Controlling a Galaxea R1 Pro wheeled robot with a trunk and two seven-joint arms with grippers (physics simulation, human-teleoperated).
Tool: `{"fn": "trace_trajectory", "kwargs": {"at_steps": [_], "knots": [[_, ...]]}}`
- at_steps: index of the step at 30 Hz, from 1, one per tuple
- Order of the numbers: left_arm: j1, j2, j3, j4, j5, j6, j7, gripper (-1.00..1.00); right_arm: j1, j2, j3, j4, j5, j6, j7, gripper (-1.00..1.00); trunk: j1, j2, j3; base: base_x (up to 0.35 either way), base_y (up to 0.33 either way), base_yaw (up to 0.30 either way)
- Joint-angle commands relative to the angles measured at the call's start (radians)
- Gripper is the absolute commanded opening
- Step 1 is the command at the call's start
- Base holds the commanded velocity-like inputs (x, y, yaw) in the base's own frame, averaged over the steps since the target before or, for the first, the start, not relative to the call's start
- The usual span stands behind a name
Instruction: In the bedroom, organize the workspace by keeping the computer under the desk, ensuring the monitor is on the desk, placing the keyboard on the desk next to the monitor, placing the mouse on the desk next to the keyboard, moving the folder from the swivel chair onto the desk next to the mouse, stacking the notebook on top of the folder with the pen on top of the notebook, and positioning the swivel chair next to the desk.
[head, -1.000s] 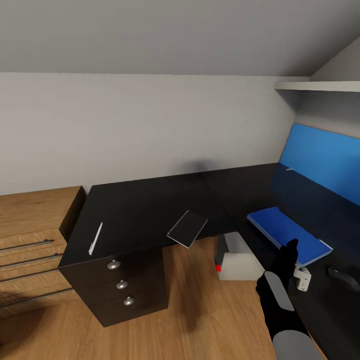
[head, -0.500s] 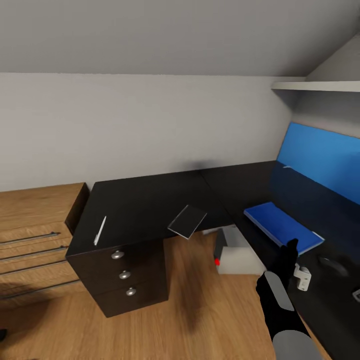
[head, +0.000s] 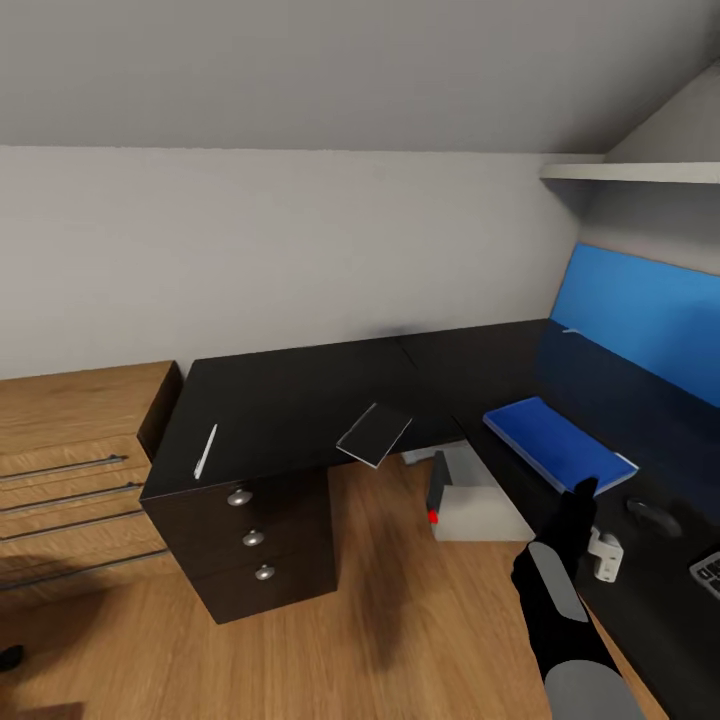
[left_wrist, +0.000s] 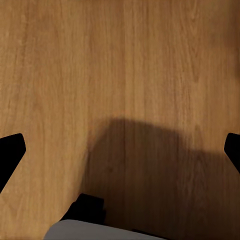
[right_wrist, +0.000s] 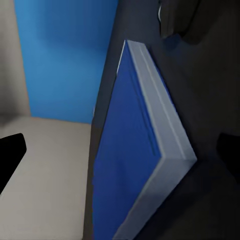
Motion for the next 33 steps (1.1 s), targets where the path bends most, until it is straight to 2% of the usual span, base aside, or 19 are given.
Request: {"fn": "trace_trajectory", "kwargs": {"at_steps": [1, 9, 11, 12, 14, 15, 16, 18, 21, 25, 26, 27, 28, 31, 33], "knots": [[0.0, 0.0, -0.003, 0.001, 0.01, -0.004, 0.003, 1.0, 0.0, 0.002, -0.002, -0.002, -0.016, -0.001, 0.01, 1.0, 0.0, 0.0, -0.001, -0.002, 0.0, 0.0], [0.0, 0.0, -0.003, 0.002, 0.01, -0.004, 0.003, 1.0, 0.043, 0.015, 0.01, -0.115, -0.018, 0.007, 0.033, 1.0, 0.0, 0.0, -0.001, 0.0, 0.0, 0.0], [0.0, 0.0, -0.003, 0.002, 0.01, -0.004, 0.003, 1.0, 0.058, 0.023, 0.042, -0.133, -0.018, 0.009, 0.03, 1.0, 0.0, 0.0, -0.001, 0.0, 0.0, 0.0], [0.0, 0.0, -0.003, 0.002, 0.01, -0.004, 0.003, 1.0, 0.063, 0.025, 0.067, -0.137, -0.018, 0.01, 0.027, 1.0, 0.0, 0.0, -0.001, 0.0, 0.0, 0.0], [0.0, 0.0, -0.003, 0.002, 0.01, -0.004, 0.003, 1.0, 0.084, 0.027, 0.153, -0.142, -0.017, 0.01, 0.002, 1.0, 0.0, 0.0, -0.001, 0.0, 0.0, 0.0], [0.0, 0.0, -0.003, 0.002, 0.01, -0.004, 0.003, 1.0, 0.088, 0.027, 0.171, -0.143, -0.016, 0.011, -0.007, 1.0, 0.0, 0.0, -0.001, 0.0, 0.0, 0.0], [0.0, 0.0, -0.003, 0.002, 0.01, -0.004, 0.003, 1.0, 0.097, 0.026, 0.207, -0.145, -0.016, 0.011, -0.026, 1.0, 0.0, 0.0, -0.001, 0.0, 0.0, 0.0], [0.0, 0.0, -0.003, 0.002, 0.01, -0.004, 0.003, 1.0, 0.105, 0.026, 0.243, -0.145, -0.015, 0.011, -0.046, 1.0, 0.0, 0.0, -0.001, 0.0, 0.0, 0.0], [0.0, 0.0, -0.003, 0.002, 0.01, -0.004, 0.003, 1.0, 0.116, 0.023, 0.331, -0.149, -0.015, 0.011, -0.085, 1.0, 0.0, 0.0, -0.001, 0.0, 0.0, 0.0], [0.0, 0.001, -0.003, 0.002, 0.01, -0.004, 0.003, 1.0, 0.131, 0.022, 0.397, -0.17, -0.015, 0.012, -0.104, 1.0, 0.0, 0.0, -0.001, 0.0, 0.0, 0.0], [0.0, 0.001, -0.003, 0.002, 0.01, -0.004, 0.003, 1.0, 0.142, 0.021, 0.432, -0.18, -0.015, 0.015, -0.112, 1.0, 0.0, 0.0, -0.001, 0.0, 0.0, 0.0], [0.0, 0.002, -0.003, 0.002, 0.01, -0.004, 0.004, 1.0, 0.158, 0.02, 0.532, -0.196, -0.015, 0.043, -0.138, 1.0, 0.0, 0.0, -0.001, 0.0, 0.0, 0.0], [0.0, 0.002, -0.003, 0.002, 0.01, -0.004, 0.004, 1.0, 0.161, 0.019, 0.567, -0.198, -0.015, 0.062, -0.152, 1.0, 0.0, 0.0, -0.001, 0.0, 0.0, 0.0], [0.0, 0.002, -0.003, 0.002, 0.01, -0.005, 0.004, 1.0, 0.164, 0.019, 0.616, -0.197, -0.015, 0.118, -0.188, 1.0, 0.0, 0.0, -0.001, 0.0, 0.0, 0.0], [0.0, 0.002, -0.003, 0.002, 0.01, -0.005, 0.004, 1.0, 0.166, 0.019, 0.637, -0.196, -0.015, 0.206, -0.227, 1.0, 0.0, 0.0, -0.001, 0.0, 0.0, 0.0]]}}
